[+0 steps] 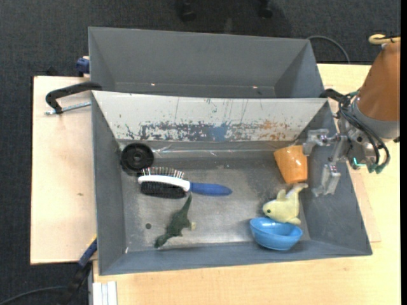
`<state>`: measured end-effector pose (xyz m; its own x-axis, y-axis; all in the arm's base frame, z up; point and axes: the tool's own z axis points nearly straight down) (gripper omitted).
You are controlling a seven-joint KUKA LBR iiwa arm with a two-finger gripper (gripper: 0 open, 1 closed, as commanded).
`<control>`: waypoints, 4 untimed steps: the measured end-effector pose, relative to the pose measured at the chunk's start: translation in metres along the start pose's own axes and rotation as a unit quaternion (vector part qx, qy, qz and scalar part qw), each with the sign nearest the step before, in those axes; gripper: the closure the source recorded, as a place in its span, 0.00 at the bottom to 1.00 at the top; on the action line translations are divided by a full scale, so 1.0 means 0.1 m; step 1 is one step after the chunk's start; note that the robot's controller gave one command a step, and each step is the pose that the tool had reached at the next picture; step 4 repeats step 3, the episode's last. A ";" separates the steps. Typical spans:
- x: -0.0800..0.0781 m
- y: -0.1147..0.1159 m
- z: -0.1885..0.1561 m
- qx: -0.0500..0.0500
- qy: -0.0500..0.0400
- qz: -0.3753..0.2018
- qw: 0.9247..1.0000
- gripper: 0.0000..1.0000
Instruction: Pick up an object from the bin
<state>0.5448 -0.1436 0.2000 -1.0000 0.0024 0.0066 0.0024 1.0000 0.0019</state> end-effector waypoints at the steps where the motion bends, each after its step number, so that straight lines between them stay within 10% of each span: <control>1: 0.32 -0.04 1.33 -0.002 0.001 -0.060 0.998 0.00; 2: 0.29 -0.05 1.28 0.001 -0.004 -0.060 0.998 1.00; 3: 0.24 0.13 -0.59 0.004 -0.011 -0.142 0.990 1.00; 4: 0.24 0.13 -0.59 0.004 -0.011 -0.142 0.990 1.00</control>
Offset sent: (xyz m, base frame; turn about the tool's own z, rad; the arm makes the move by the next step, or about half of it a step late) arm -0.0318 -0.0061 -0.1289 -0.1195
